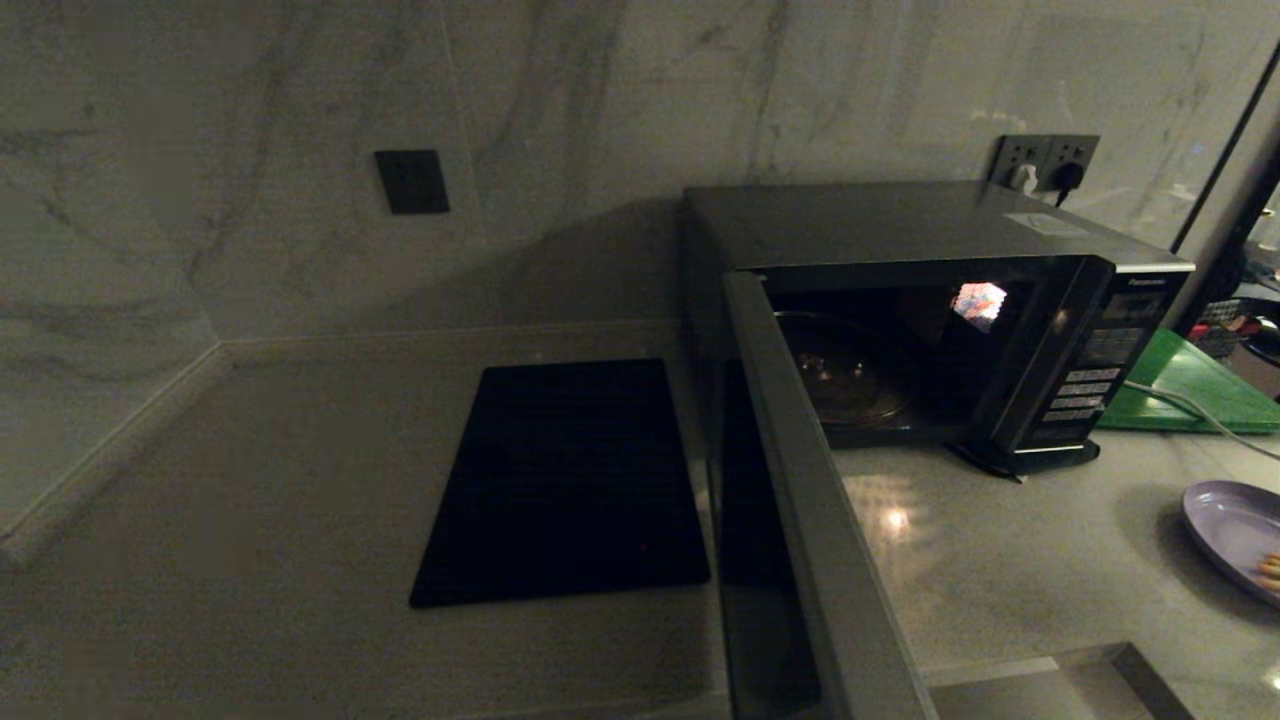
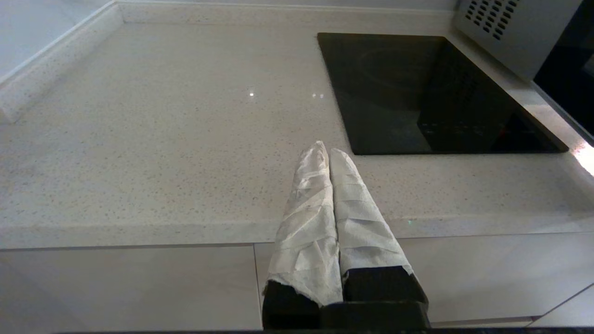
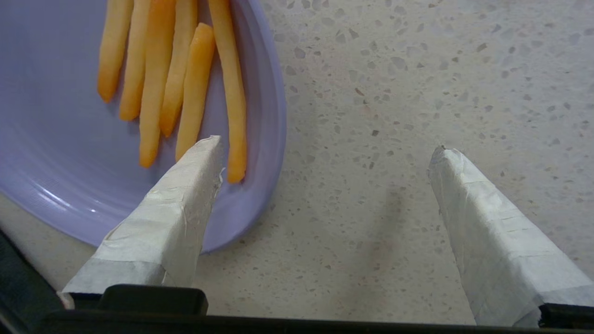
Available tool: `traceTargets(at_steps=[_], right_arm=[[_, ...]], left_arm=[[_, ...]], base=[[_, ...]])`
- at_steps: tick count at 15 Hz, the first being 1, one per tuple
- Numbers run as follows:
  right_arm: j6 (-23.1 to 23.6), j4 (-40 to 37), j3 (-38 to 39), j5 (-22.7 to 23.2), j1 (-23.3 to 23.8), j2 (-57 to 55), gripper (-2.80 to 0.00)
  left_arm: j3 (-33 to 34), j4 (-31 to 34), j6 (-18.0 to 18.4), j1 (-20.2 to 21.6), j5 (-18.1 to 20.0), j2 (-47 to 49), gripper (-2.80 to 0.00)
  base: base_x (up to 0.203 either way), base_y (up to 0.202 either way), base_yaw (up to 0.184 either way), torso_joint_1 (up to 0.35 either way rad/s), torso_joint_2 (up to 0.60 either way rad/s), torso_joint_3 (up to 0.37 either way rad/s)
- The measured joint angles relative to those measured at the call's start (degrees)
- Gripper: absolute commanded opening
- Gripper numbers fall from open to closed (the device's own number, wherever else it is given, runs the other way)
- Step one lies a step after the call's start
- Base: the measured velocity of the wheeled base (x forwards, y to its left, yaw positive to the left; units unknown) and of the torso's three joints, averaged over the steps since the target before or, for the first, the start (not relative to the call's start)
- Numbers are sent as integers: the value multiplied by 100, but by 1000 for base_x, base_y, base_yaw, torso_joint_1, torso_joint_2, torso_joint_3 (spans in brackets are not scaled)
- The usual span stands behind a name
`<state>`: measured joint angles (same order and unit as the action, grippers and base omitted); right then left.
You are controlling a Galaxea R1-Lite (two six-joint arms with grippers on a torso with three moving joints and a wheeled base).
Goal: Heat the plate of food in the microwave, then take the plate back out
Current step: Put the plate in the microwave oven
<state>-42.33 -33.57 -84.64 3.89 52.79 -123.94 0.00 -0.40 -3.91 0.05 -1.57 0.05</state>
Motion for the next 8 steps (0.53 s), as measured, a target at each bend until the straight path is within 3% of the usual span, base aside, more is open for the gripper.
traceTargets(at_steps=[8], right_arm=[[-15, -10, -132, -158, -69, -201, 0]], left_arm=[[0, -1, 0, 0, 3, 0, -280]], base=[[0, 0, 0, 0, 0, 0]])
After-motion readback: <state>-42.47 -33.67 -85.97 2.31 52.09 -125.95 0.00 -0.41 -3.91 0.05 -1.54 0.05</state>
